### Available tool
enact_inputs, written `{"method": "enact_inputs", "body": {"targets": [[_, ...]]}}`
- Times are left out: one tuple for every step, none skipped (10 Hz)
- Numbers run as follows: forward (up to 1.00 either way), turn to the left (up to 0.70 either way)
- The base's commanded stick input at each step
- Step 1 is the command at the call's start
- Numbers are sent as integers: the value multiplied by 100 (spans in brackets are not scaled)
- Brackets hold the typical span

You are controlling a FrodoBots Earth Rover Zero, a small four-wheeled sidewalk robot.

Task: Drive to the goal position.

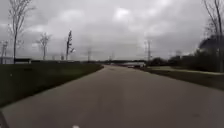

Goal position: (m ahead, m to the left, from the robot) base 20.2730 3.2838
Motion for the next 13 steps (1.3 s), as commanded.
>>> {"method": "enact_inputs", "body": {"targets": [[100, 0], [100, 0], [100, 0], [100, 0], [100, 0], [100, 0], [100, 1], [100, 3], [100, 5], [100, 2], [100, 0], [100, 0], [100, 0]]}}
